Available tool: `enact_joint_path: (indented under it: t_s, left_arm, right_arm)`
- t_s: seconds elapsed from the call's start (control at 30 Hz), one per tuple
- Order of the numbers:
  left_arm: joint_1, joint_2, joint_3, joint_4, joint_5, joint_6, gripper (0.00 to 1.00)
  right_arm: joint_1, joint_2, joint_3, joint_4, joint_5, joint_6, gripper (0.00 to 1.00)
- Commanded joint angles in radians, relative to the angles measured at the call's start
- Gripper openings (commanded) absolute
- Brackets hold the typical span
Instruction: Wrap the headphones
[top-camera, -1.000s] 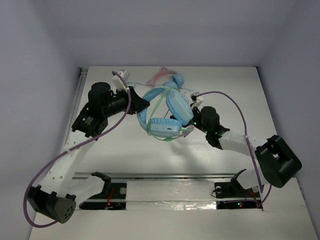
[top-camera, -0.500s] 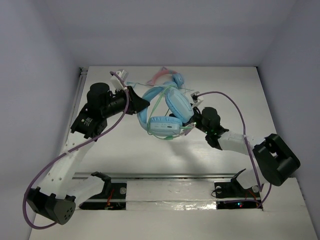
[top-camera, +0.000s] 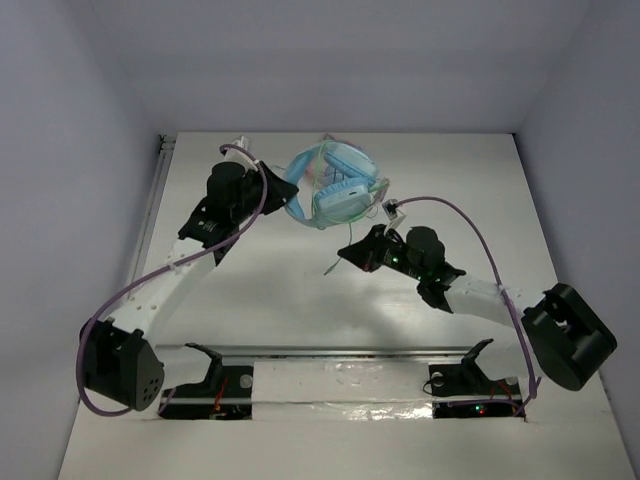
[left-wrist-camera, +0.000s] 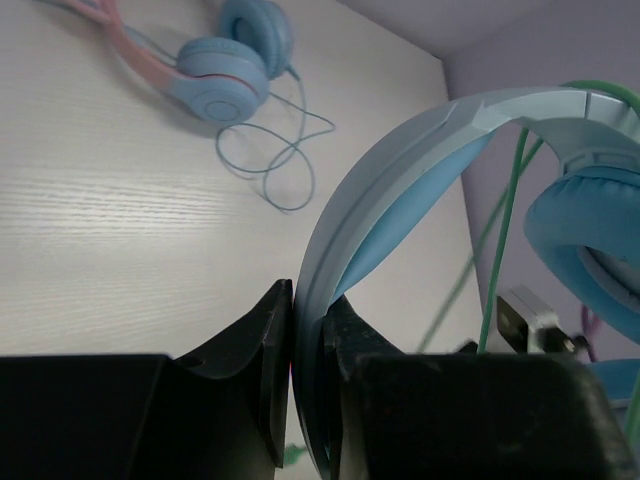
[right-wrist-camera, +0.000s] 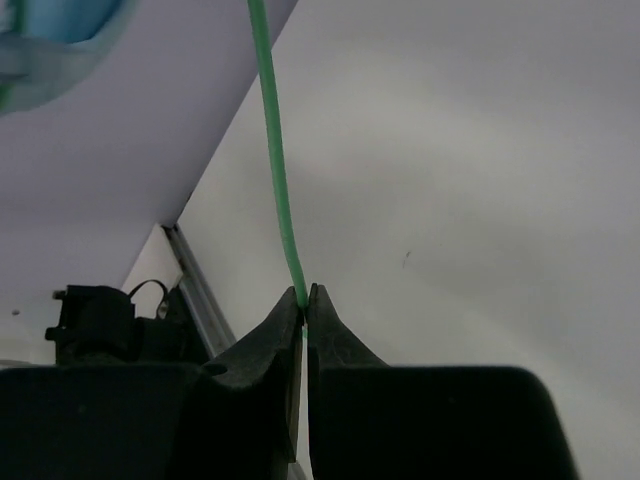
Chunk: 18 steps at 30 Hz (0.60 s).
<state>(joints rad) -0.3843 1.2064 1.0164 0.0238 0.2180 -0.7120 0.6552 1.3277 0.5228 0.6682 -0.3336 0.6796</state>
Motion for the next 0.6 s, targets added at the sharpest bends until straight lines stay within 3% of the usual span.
enact_joint_path:
  t_s: [0.0,0.33,0.57]
  left_arm:
    - [0.009,0.008,0.007,0.243,-0.124,-0.125,0.0]
    - [-0.065,0.096,-0.059,0.306,-0.427,-0.133,0.0]
    - [-0.13,0.156,-0.123,0.35,-0.529,-0.132,0.0]
  right_arm:
    - [0.029,-0.06,-0.03,-0.047,-0.038,0.057,0.0]
    - [0.133,-0.03,0.014,-0.015,-0.102,0.178,0.0]
    - [0.146,0.019,0.025,0.206,-0.183,0.313,0.0]
